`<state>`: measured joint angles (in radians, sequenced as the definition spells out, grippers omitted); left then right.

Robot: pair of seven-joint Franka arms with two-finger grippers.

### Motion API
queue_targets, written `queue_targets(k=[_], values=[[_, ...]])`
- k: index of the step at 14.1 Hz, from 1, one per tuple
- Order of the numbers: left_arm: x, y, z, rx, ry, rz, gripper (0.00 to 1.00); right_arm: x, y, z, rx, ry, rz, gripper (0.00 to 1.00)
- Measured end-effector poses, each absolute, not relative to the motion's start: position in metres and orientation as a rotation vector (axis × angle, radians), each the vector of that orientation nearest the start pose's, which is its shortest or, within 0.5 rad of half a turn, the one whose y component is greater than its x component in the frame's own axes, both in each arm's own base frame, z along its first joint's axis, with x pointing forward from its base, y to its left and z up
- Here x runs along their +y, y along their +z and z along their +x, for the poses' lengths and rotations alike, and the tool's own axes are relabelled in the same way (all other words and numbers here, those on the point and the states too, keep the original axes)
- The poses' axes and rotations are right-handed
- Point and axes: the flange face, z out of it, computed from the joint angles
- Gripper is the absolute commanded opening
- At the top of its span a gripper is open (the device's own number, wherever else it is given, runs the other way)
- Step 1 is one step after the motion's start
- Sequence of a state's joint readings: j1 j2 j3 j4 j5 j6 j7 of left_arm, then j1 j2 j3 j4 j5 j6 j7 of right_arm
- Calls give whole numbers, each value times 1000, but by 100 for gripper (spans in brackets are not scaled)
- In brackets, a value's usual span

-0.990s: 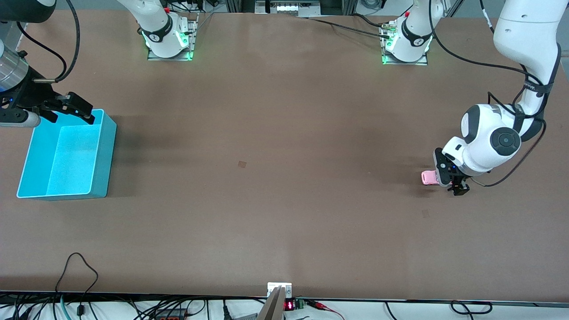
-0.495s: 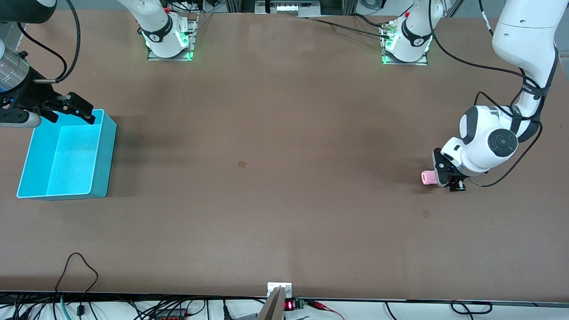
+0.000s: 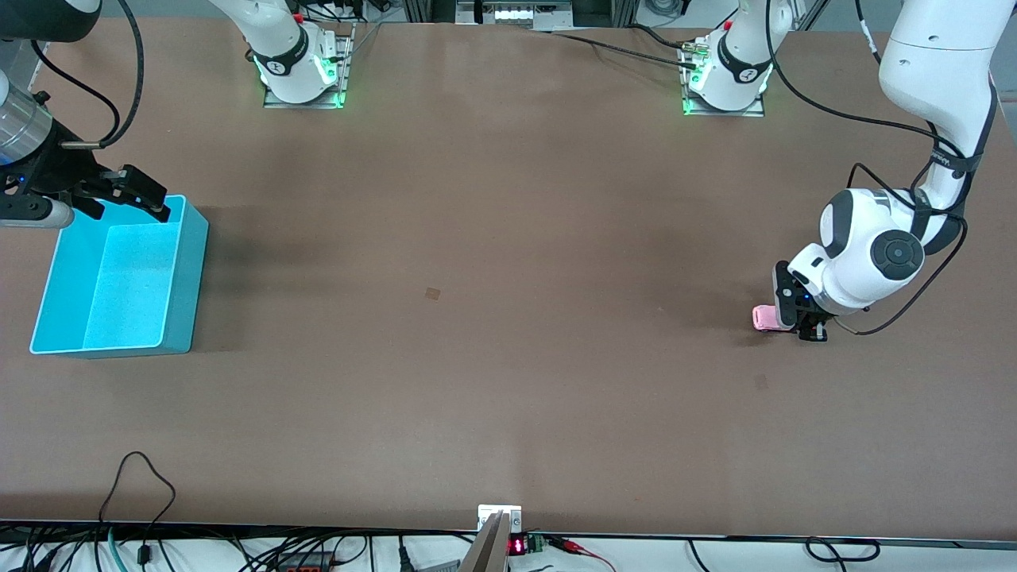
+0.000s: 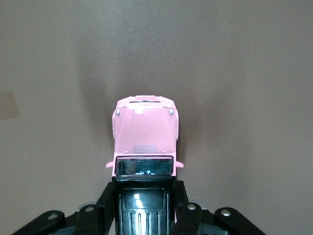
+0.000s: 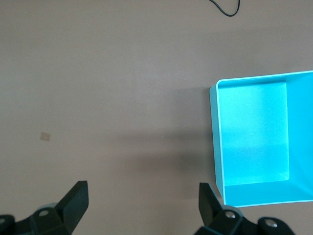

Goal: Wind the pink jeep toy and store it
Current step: 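Close the left gripper on the pink jeep, pressing it down, then drag the pink jeep backward along the table with the left gripper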

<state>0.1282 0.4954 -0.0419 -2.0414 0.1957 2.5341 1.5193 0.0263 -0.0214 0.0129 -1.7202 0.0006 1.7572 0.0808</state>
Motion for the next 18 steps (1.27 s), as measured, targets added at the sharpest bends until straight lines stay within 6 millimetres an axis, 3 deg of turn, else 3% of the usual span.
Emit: queue_targets(k=[5,7,9,15,18], values=[[52,196,594,2192,103,-2160,14,22,582,561,65,-91,-3136,100],[66,195,593,2198,105,-2155,14,22,582,561,65,-91,-3136,100],[95,195,593,2209,105,-2143,14,22,582,561,65,-91,-3136,100],[211,195,589,2171,88,-2151,14,22,582,561,66,-91,-3136,100],[241,195,587,2159,83,-2153,14,22,582,561,66,-91,-3136,100]])
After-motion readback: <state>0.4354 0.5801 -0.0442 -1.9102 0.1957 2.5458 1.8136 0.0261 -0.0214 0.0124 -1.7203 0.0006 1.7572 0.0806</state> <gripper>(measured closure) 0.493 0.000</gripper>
